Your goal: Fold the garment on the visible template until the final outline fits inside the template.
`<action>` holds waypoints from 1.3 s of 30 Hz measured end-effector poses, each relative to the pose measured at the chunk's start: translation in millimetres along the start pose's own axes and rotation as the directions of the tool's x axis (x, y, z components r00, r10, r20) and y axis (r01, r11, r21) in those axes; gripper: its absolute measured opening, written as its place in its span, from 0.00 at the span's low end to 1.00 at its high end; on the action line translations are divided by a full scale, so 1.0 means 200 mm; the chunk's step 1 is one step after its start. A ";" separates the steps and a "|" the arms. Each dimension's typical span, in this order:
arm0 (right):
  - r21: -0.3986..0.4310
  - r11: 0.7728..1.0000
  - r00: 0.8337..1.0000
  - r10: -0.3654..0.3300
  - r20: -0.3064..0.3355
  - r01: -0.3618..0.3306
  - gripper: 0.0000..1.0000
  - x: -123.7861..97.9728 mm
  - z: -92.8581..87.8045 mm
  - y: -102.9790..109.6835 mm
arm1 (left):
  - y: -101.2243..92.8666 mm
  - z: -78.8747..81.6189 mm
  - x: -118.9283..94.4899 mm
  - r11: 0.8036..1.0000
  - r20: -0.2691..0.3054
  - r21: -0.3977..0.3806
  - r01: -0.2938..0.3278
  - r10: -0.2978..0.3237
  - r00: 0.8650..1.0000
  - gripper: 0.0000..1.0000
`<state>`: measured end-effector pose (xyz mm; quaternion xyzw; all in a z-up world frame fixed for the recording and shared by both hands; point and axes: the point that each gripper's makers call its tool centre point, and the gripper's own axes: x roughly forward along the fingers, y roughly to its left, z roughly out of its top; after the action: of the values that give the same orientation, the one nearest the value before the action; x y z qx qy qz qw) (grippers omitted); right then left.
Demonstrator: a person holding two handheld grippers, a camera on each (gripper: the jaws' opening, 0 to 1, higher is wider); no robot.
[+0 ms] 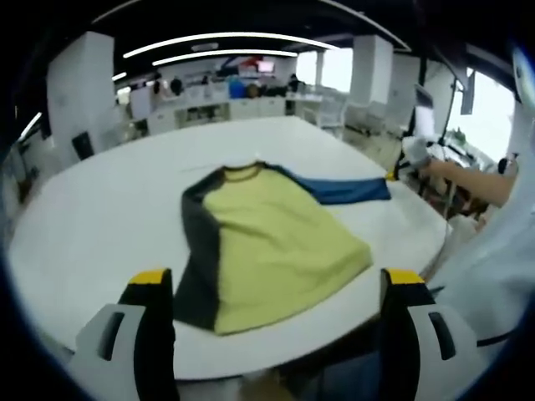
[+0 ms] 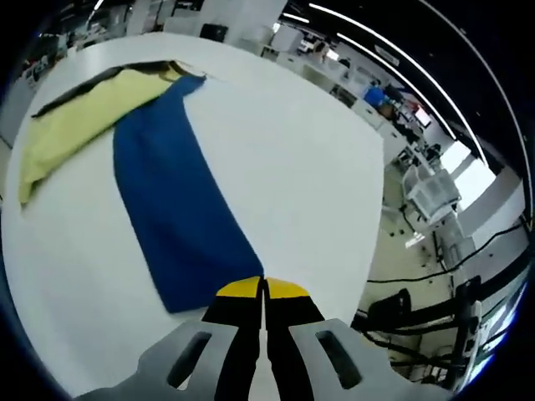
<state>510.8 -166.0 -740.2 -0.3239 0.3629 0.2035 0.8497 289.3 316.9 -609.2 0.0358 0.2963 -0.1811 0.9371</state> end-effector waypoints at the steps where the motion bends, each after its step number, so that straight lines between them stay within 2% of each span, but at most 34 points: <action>1: 0.000 1.000 1.000 -0.005 -0.007 0.005 0.01 0.00 0.00 -0.01 | 0.00 0.01 0.00 1.000 0.003 0.000 0.000 0.000 1.000 0.99; 7: -0.027 0.999 0.999 -0.036 -0.037 0.035 0.01 0.01 -0.04 -0.07 | 0.02 0.00 0.00 1.000 -0.001 -0.007 -0.016 0.016 1.000 0.99; 12: -0.028 0.998 0.997 -0.060 -0.043 0.058 0.01 0.02 -0.03 -0.17 | 0.03 0.01 0.00 1.000 0.001 -0.011 -0.025 0.025 1.000 0.99; 20: -0.047 0.996 0.995 -0.076 -0.062 0.073 0.01 0.08 -0.02 -0.24 | 0.05 0.03 0.00 0.999 0.003 -0.021 -0.040 0.040 0.999 0.98; 31: -0.024 0.998 0.993 -0.055 -0.107 0.052 0.01 0.09 -0.13 -0.23 | 0.09 0.04 -0.02 0.997 -0.006 -0.025 -0.070 0.070 0.998 0.98; 39: -0.016 0.999 0.991 -0.045 -0.126 0.043 0.01 0.11 -0.19 -0.21 | 0.08 0.05 0.01 0.999 -0.016 -0.015 -0.052 0.052 0.999 0.98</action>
<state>531.1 -220.1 -760.5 -0.3495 0.4072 0.1663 0.8273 302.2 328.9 -602.1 0.0375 0.3041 -0.1539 0.9394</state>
